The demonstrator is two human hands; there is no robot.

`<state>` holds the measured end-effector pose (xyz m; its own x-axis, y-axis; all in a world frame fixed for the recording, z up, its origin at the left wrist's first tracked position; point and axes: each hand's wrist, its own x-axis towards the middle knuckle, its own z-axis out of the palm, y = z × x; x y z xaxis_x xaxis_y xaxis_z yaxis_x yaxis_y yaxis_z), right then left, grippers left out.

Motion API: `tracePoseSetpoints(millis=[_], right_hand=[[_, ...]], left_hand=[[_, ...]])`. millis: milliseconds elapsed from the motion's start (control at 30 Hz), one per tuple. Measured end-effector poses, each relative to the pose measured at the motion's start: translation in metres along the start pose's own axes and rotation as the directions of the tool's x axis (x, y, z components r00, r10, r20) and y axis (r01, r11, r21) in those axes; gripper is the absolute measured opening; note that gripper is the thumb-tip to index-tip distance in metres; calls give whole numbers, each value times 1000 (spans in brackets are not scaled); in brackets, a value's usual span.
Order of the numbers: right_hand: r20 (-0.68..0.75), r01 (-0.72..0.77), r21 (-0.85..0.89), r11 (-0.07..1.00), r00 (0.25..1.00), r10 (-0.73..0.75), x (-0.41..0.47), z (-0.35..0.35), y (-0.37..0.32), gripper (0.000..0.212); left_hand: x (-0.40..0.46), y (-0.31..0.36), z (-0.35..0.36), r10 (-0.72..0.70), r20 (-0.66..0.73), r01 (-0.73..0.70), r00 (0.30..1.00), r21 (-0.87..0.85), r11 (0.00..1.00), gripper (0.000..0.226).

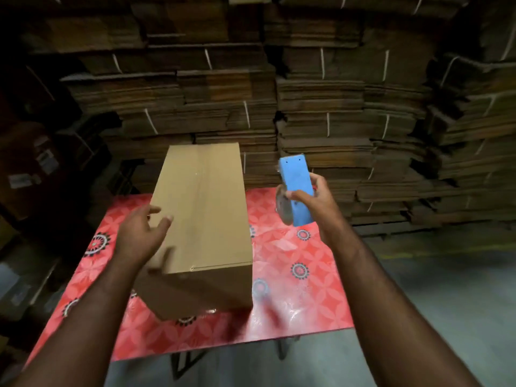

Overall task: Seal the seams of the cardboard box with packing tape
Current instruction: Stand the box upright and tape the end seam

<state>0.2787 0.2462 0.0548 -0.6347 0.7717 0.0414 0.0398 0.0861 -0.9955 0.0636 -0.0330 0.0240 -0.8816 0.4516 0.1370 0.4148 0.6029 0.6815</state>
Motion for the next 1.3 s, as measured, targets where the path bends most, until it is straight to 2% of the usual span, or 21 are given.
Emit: tracePoseSetpoints(millis=[33,67,100,133,200,333,567,800,1167,1300], right_hand=[[17,75,-81,994,997,-74,-11,8,-18,66],[40,152,-199,968,988,-147,-22,17,-34,66],[64,218,-307,926,976,-209,-36,28,-48,65],[87,269,-384,883,963,-255,-47,38,-58,64],[150,345,-455,821,938,-312,-69,55,-72,64],[249,417,-531,738,909,-334,-96,83,-86,65],[339,452,-593,666,891,-302,-115,124,-88,65],[372,464,-604,647,883,-286,-120,149,-83,67],[384,459,-646,610,886,-260,-119,163,-80,69],[386,473,-666,577,880,-276,-118,163,-81,66]], left_hand=[[-3,28,-6,-27,22,31,999,-236,971,38],[-5,54,-12,-50,106,93,993,-449,889,30],[-7,75,-18,-46,201,158,979,-589,793,30],[-9,95,-26,-18,273,201,962,-660,723,34],[-13,118,-42,53,335,221,941,-724,653,43],[-22,123,-70,94,368,218,925,-717,662,40],[-29,87,-91,83,443,266,893,-665,698,30],[-31,54,-105,43,463,334,885,-697,635,22],[-23,30,-108,81,462,347,883,-760,549,11],[-22,32,-105,61,452,344,890,-753,560,10]])
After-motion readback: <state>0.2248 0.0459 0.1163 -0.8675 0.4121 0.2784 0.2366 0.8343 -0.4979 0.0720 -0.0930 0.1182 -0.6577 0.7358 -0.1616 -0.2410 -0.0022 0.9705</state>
